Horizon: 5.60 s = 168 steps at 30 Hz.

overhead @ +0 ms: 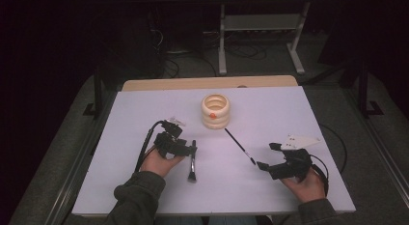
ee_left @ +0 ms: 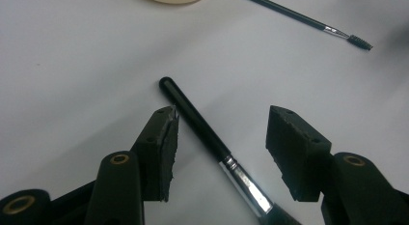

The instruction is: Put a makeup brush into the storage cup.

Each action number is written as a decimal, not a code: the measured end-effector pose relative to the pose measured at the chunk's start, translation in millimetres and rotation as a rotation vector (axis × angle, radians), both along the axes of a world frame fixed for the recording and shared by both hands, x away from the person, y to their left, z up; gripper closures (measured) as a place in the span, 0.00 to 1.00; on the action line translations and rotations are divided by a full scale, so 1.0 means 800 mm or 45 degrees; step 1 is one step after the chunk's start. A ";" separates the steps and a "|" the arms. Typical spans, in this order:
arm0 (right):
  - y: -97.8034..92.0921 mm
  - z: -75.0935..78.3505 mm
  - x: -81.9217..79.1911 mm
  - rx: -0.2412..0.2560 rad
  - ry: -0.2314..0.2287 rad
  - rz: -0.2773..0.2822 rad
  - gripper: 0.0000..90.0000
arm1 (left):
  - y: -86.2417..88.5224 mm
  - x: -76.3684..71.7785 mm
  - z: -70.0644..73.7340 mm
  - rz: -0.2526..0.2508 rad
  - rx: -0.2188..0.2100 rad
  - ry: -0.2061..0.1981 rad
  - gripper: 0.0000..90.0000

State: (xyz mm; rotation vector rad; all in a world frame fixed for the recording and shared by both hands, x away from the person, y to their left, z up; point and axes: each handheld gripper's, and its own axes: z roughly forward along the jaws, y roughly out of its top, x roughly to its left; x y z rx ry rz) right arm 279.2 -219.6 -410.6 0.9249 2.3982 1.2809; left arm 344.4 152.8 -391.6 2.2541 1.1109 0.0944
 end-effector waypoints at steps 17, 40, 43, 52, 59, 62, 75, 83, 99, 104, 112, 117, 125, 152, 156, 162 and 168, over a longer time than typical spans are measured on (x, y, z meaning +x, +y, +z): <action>-0.009 -0.003 -0.002 -0.014 0.010 -0.044 0.20 | -0.023 0.012 -0.036 0.106 0.121 0.091 0.62; 0.001 -0.006 0.000 -0.047 0.037 -0.011 0.24 | -0.034 0.008 -0.041 0.151 0.260 0.011 0.88; -0.001 -0.005 -0.001 -0.036 0.026 -0.009 0.24 | -0.034 0.007 -0.041 0.162 0.221 0.029 0.88; 0.008 -0.005 -0.003 -0.051 0.045 0.037 0.23 | -0.020 -0.006 -0.024 0.031 0.196 -0.016 0.88; 0.027 0.006 0.000 -0.045 0.077 0.122 0.22 | -0.004 -0.015 -0.012 -0.048 0.155 -0.038 0.88; 0.037 0.015 0.005 -0.051 0.090 0.163 0.22 | 0.003 -0.019 -0.001 -0.076 0.147 -0.065 0.88; 0.058 0.065 0.029 -0.067 0.094 0.248 0.22 | 0.016 -0.032 0.033 -0.163 0.063 -0.107 0.88; 0.075 0.104 0.048 -0.087 0.087 0.357 0.25 | 0.006 -0.041 0.052 -0.254 0.005 -0.133 0.88; 0.114 0.106 0.061 -0.191 0.107 0.532 0.33 | -0.014 -0.055 0.058 -0.477 -0.018 -0.180 0.88; 0.130 0.102 0.059 -0.222 0.114 0.596 0.37 | -0.026 -0.062 0.057 -0.554 -0.031 -0.201 0.88; 0.149 0.091 0.059 -0.260 0.135 0.721 0.46 | -0.038 -0.068 0.057 -0.654 -0.042 -0.210 0.88; 0.155 0.087 0.054 -0.289 0.140 0.807 0.56 | -0.044 -0.072 0.055 -0.709 -0.029 -0.217 0.88; 0.158 0.082 0.048 -0.305 0.175 0.891 0.73 | -0.055 -0.081 0.055 -0.793 -0.031 -0.227 0.88; 0.125 0.074 0.035 -0.259 0.223 0.954 0.88 | -0.039 -0.083 0.019 -0.854 -0.026 -0.126 0.65; 0.124 0.070 0.034 -0.261 0.170 0.963 0.88 | -0.035 -0.082 0.018 -0.875 -0.041 -0.126 0.83; 0.135 0.061 0.034 -0.320 0.168 0.938 0.73 | -0.039 -0.085 0.019 -0.921 0.049 -0.133 0.85; 0.159 0.055 0.026 -0.423 0.174 0.980 0.74 | -0.042 -0.085 0.021 -0.925 0.083 -0.125 0.85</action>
